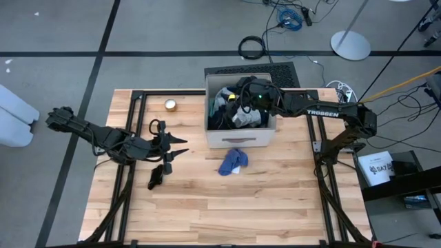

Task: Sort clothes
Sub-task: Put the black sock into the laundry organizer

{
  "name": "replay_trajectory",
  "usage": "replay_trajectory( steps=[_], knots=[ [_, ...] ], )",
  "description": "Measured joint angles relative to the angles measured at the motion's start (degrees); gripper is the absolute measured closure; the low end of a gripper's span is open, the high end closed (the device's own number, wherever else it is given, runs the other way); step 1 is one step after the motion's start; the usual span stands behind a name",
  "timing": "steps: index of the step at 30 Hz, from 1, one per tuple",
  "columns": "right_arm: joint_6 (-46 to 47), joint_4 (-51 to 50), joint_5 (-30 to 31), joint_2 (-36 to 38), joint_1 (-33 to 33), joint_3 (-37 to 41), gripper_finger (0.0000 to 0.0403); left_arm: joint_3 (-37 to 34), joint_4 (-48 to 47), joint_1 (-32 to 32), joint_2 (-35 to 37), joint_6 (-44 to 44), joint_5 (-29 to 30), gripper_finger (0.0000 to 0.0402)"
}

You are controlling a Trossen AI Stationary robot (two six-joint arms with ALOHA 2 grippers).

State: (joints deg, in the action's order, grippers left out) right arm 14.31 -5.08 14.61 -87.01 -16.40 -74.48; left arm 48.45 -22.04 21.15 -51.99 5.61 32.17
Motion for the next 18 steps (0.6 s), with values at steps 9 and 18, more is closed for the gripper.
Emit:
replay_trajectory(
  steps=[9, 18],
  knots=[
    [0.05, -2.07, -5.57, 0.0, 0.84, 0.0, 0.0215, 0.02, -0.05, 0.0, 0.0, 0.0, -0.45, 0.026],
    [-0.05, -6.63, -5.96, -0.01, 8.62, 0.0, 0.0215, 0.04, -4.69, 0.0, 0.0, 3.18, -0.72, 0.026]
  ],
)
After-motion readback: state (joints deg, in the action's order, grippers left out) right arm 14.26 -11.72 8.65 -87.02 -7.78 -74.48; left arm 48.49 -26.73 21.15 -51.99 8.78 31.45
